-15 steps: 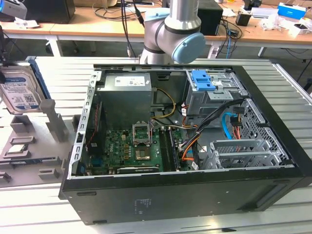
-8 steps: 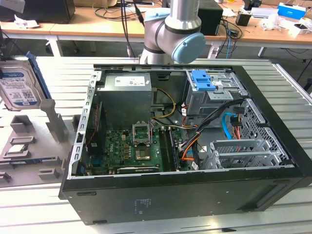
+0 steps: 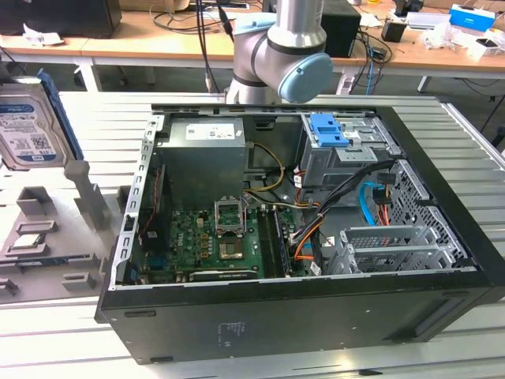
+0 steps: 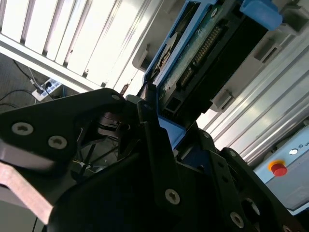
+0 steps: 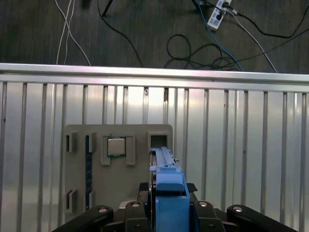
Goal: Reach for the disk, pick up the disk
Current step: 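Pick up the disk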
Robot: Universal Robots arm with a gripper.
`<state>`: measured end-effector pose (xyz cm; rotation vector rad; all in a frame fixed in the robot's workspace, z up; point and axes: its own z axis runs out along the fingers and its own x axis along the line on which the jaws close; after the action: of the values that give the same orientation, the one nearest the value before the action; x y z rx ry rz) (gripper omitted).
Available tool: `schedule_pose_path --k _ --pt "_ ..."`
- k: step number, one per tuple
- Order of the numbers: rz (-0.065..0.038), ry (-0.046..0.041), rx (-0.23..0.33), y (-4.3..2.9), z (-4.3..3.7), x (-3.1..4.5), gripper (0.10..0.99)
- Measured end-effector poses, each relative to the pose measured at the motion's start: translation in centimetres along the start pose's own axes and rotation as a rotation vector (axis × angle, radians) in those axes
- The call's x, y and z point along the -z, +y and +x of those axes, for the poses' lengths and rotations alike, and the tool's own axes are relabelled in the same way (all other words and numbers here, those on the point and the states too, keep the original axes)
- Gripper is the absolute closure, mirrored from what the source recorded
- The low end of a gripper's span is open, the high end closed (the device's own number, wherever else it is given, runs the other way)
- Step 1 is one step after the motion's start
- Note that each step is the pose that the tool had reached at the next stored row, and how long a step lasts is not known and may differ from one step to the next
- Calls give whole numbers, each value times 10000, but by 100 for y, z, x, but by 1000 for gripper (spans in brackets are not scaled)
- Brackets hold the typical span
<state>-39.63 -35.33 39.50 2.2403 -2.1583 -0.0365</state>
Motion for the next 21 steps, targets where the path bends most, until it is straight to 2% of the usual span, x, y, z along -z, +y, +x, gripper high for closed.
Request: schedule_pose_path --k 8,21 --pt "0 0 0 -11 2 202 718" --pt "-1 0 0 -25 4 479 718"
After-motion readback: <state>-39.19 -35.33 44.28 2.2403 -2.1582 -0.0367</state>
